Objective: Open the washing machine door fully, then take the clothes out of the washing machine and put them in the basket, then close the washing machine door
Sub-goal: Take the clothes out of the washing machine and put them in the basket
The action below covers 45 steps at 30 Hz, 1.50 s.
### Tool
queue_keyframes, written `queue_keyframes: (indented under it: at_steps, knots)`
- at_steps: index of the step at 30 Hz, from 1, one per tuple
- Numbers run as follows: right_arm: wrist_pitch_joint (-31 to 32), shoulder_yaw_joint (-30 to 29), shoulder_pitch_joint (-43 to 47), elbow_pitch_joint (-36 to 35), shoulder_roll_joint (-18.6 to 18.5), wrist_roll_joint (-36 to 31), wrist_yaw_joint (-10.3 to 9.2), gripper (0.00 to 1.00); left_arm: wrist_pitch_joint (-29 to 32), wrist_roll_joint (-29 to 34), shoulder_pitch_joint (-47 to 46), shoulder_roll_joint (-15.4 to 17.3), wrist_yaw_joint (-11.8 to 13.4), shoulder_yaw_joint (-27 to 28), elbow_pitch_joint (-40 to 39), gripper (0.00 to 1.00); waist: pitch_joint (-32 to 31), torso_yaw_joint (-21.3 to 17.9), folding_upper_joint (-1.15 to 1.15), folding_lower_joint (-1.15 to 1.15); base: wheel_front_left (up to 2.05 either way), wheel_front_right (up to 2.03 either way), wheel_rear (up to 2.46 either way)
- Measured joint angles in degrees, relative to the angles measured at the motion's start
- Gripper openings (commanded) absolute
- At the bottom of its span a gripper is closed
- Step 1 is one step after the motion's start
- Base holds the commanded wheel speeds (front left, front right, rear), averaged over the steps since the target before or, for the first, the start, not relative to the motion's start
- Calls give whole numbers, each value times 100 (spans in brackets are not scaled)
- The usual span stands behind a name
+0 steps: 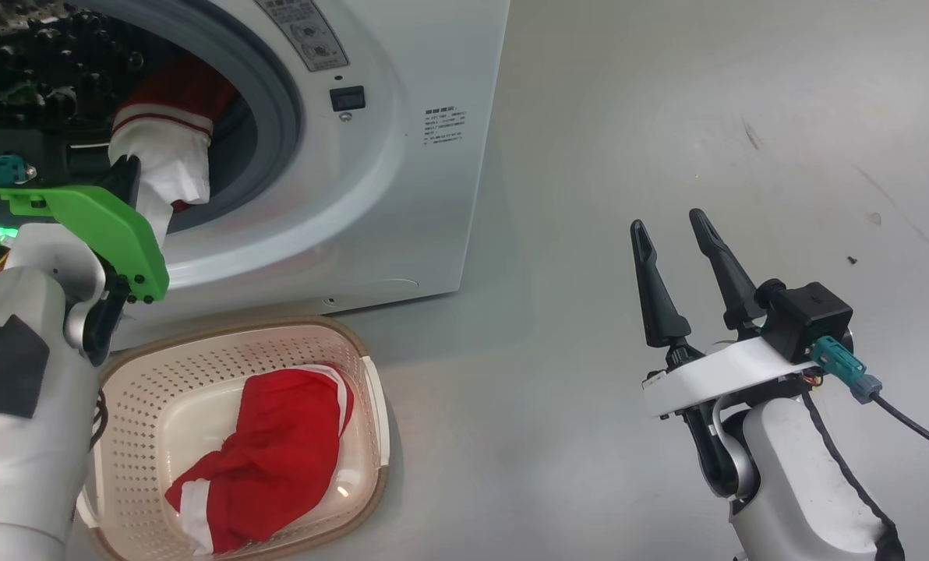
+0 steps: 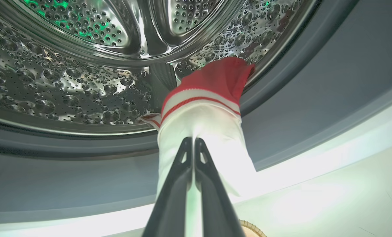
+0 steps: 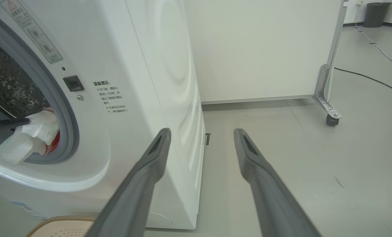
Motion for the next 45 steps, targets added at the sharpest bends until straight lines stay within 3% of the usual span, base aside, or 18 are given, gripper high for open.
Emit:
queue_keyframes:
  at_steps: [45]
  knots:
    - [0, -214, 742, 254, -1, -4, 143, 100, -1510, -252, 2209, 65, -1, -937, -766, 0, -1464, 939, 0, 0, 0, 0, 0]
